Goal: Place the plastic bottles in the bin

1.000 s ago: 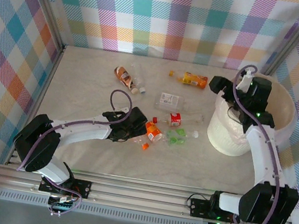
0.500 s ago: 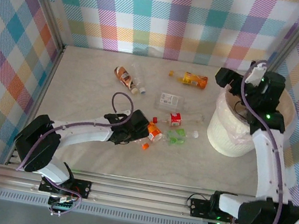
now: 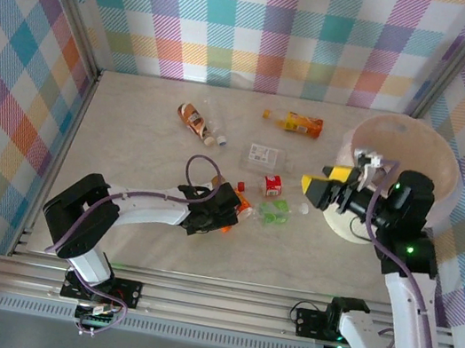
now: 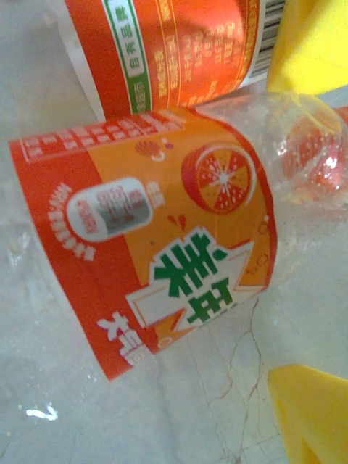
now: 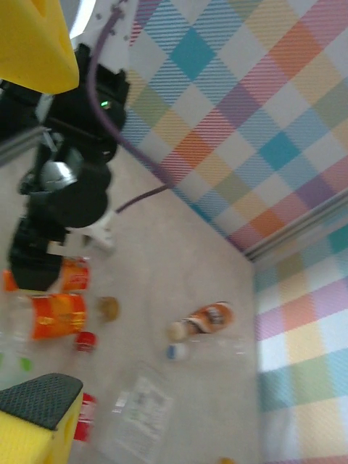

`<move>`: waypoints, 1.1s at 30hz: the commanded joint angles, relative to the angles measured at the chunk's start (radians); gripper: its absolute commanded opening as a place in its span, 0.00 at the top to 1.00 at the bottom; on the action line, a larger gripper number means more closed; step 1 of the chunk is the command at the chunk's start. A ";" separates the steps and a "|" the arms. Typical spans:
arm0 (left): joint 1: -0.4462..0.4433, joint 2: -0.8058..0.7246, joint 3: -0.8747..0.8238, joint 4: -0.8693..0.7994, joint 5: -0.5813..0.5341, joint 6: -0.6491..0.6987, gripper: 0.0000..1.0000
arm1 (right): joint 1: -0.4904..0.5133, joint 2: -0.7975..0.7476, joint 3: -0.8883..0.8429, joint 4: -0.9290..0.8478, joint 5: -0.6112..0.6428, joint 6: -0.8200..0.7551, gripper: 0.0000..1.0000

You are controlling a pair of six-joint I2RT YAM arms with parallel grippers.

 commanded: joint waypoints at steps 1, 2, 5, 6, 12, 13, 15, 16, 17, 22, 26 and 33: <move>-0.006 0.010 -0.019 0.029 -0.013 -0.015 0.10 | 0.004 -0.071 -0.045 -0.187 0.007 0.016 0.00; -0.006 0.014 -0.018 0.033 -0.012 -0.014 0.10 | 0.005 -0.087 -0.048 -0.246 0.026 0.015 0.00; -0.005 0.038 -0.008 0.038 -0.017 -0.014 0.10 | 0.005 -0.113 -0.046 -0.390 0.129 0.038 0.00; -0.005 0.047 -0.001 0.038 -0.022 -0.013 0.10 | 0.005 -0.120 -0.050 -0.427 0.186 0.059 0.00; -0.004 0.093 0.004 0.075 -0.047 -0.018 0.19 | 0.005 -0.129 -0.111 -0.602 0.709 0.203 0.00; -0.004 0.097 0.000 0.080 -0.047 -0.021 0.21 | 0.005 -0.124 -0.121 -0.599 0.757 0.212 0.00; -0.002 0.098 -0.006 0.091 -0.043 -0.021 0.24 | 0.004 -0.124 -0.143 -0.545 0.773 0.219 0.00; -0.002 0.095 -0.008 0.095 -0.043 -0.019 0.25 | 0.005 -0.128 -0.158 -0.504 0.775 0.222 0.00; -0.002 0.091 -0.011 0.102 -0.043 -0.014 0.26 | 0.005 -0.128 -0.174 -0.455 0.776 0.216 0.00; -0.002 0.066 -0.030 0.147 -0.045 0.009 0.34 | 0.003 -0.084 -0.243 -0.257 0.909 0.202 0.00; -0.003 0.029 -0.067 0.182 -0.048 0.024 0.36 | 0.002 -0.035 -0.277 -0.059 0.976 0.153 0.00; -0.002 -0.055 -0.144 0.256 -0.081 0.077 0.40 | -0.001 0.140 -0.240 0.170 1.017 0.033 0.00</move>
